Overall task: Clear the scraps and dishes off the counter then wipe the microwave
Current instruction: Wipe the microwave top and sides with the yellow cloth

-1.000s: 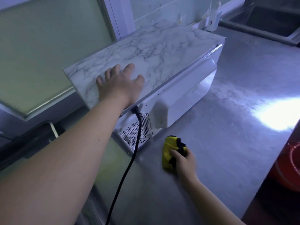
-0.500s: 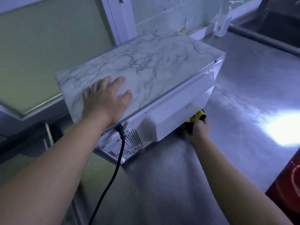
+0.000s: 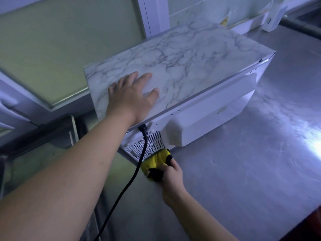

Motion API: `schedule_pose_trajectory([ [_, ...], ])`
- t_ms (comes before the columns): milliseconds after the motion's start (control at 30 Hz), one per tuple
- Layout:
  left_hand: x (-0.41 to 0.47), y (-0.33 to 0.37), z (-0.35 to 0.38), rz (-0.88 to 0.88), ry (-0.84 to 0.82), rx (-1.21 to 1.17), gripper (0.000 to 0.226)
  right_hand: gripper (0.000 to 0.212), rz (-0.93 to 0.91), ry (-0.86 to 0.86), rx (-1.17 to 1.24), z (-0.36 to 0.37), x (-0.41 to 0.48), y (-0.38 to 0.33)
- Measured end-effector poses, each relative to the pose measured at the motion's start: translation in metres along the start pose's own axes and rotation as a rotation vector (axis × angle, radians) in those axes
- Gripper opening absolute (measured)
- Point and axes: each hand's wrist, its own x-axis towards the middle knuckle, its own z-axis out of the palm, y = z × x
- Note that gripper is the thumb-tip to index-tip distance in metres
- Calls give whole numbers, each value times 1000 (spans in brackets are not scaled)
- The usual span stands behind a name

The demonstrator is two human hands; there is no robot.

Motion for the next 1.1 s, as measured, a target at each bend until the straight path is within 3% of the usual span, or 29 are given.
schedule_pose_trajectory([
  [100, -1, 1, -2, -5, -1, -9, 64, 26, 39, -229, -179, -8, -25, -12],
  [167, -1, 2, -2, -3, -1, -8, 62, 21, 18, -289, -245, -21, -35, -26],
  [233, -1, 2, -2, -5, -1, -12, 60, 32, -2, -235, -318, -39, -40, -39],
  [367, -1, 1, -1, -4, 4, -20, 62, 28, -97, -148, -398, -78, -46, -60],
  [467, 0, 1, -1, 1, 10, -26, 61, 39, -175, -142, -436, -88, -46, -61],
  [833, 2, 1, -1, -15, 5, -31, 66, 23, -191, 124, -380, -17, 25, -10],
  [900, 1, 1, -1, -15, 7, -34, 66, 27, -133, 41, -399, -13, 20, 0],
  [1000, 1, 1, -1, -19, 10, -35, 66, 31, -45, -253, -466, -9, 2, 10],
  [1100, 1, 0, 0, -22, 16, -46, 64, 21, -103, -315, -561, -12, -17, 11],
])
